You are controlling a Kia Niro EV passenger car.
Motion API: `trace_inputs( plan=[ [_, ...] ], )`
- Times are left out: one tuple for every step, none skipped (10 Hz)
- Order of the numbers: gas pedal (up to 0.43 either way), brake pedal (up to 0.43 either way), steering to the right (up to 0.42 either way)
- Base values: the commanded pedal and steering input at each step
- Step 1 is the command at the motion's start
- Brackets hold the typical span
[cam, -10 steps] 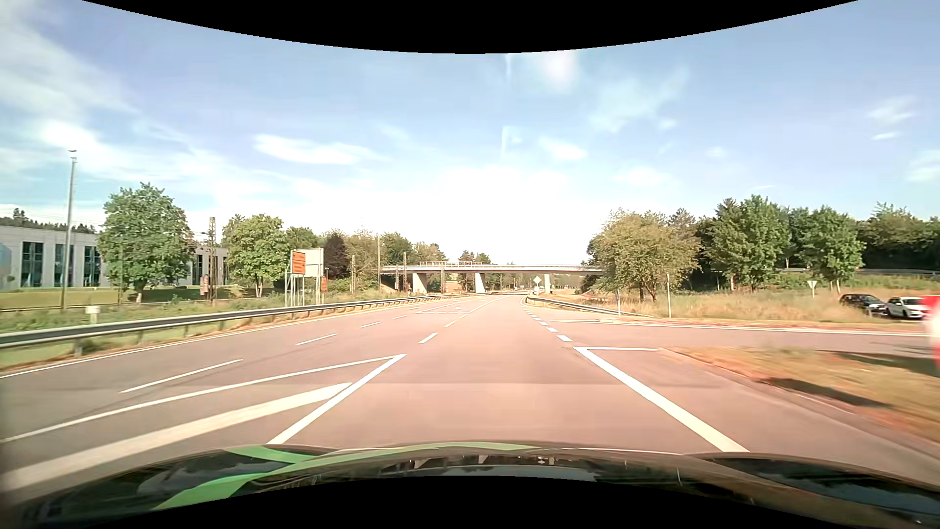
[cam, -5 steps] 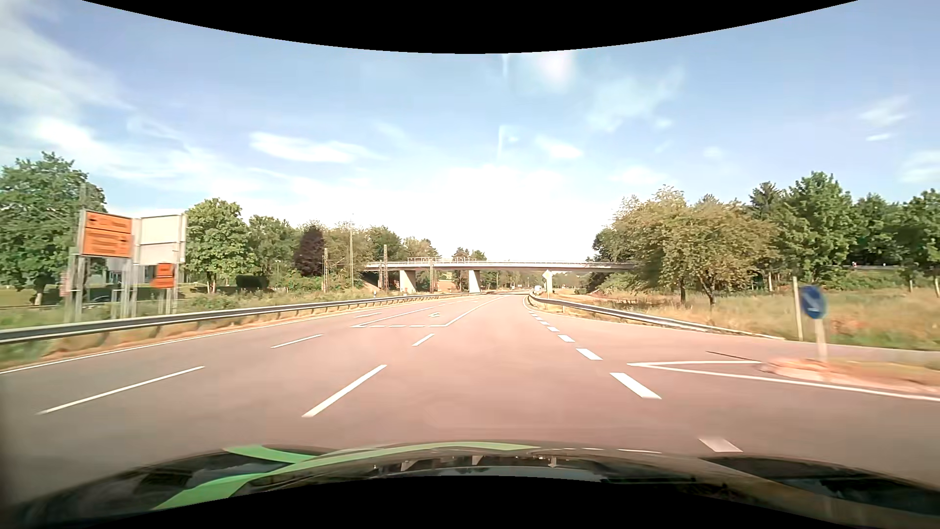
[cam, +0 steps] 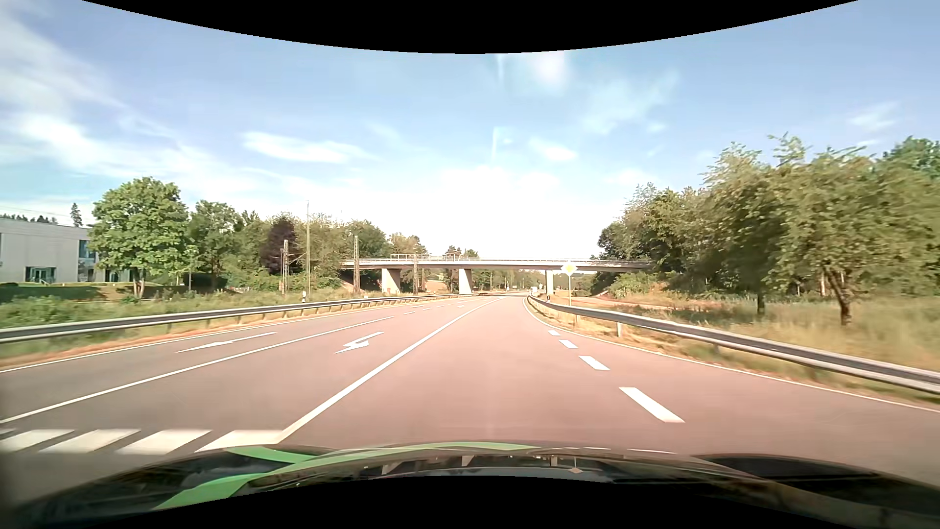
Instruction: Follow the waypoints while adhering to traffic rules and regulations
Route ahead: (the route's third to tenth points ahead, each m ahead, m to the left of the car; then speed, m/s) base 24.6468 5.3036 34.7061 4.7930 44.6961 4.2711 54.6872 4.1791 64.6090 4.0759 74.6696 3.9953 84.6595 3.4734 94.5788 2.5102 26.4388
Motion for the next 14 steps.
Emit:
trace_inputs(
  plan=[
    [0.299,0.0,0.006],
    [0.299,0.0,0.005],
    [0.299,0.0,0.005],
    [0.299,0.0,0.004],
    [0.299,0.0,0.004],
    [0.299,0.0,0.005],
    [0.299,0.0,0.005],
    [0.299,0.0,0.004],
    [0.299,0.0,0.004],
    [0.299,0.0,0.005],
    [0.299,0.0,0.004],
    [0.287,0.0,0.005],
    [0.287,0.0,0.005],
    [0.287,0.0,0.005]
  ],
)
